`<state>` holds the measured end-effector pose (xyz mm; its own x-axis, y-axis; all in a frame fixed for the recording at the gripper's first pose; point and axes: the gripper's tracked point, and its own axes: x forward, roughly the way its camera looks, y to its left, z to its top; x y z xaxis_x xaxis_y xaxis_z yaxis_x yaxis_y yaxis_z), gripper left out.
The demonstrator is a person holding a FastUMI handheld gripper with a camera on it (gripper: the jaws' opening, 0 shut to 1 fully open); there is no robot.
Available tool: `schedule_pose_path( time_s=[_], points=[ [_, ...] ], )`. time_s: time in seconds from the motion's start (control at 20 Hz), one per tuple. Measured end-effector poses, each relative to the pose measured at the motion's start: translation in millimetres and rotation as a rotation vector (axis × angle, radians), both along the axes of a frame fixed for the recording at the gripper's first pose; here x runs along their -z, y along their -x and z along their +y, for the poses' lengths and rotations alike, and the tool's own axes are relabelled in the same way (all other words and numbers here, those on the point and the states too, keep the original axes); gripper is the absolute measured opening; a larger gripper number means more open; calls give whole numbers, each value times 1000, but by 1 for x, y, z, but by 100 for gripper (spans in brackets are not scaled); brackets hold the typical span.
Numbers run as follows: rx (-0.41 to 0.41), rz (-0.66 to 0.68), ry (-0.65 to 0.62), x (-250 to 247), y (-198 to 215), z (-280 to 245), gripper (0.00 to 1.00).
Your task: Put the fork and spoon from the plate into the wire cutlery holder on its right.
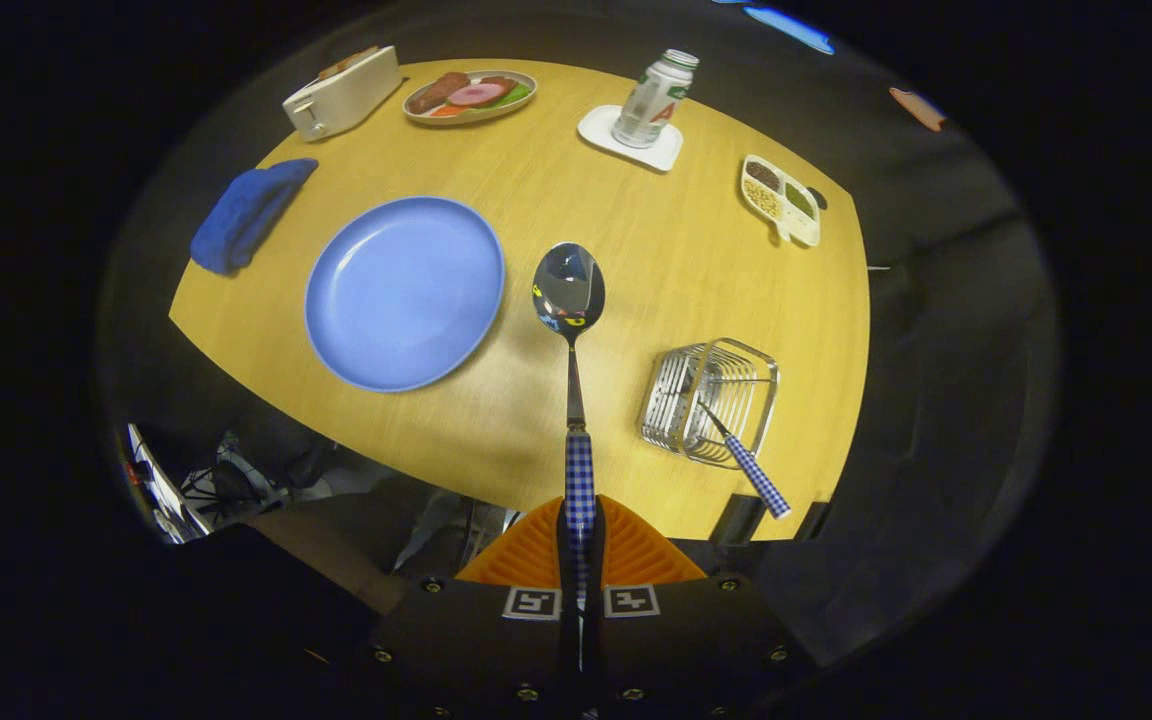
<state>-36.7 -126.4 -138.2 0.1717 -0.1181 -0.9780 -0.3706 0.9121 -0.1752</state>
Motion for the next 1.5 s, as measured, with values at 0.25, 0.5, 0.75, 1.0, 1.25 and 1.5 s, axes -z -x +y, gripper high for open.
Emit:
schedule_pose_path(
  time_s=[0.25,0.5,0.75,1.0,1.25,1.5],
  points=[
    [58,9,42,-15,12,-38,2],
    [110,69,91,-13,22,-74,1],
    [105,164,183,-9,20,-101,1],
    [67,243,241,-1,12,-112,1],
    [31,310,266,13,2,-112,1],
    [19,370,282,28,-11,-114,1]
  ],
)
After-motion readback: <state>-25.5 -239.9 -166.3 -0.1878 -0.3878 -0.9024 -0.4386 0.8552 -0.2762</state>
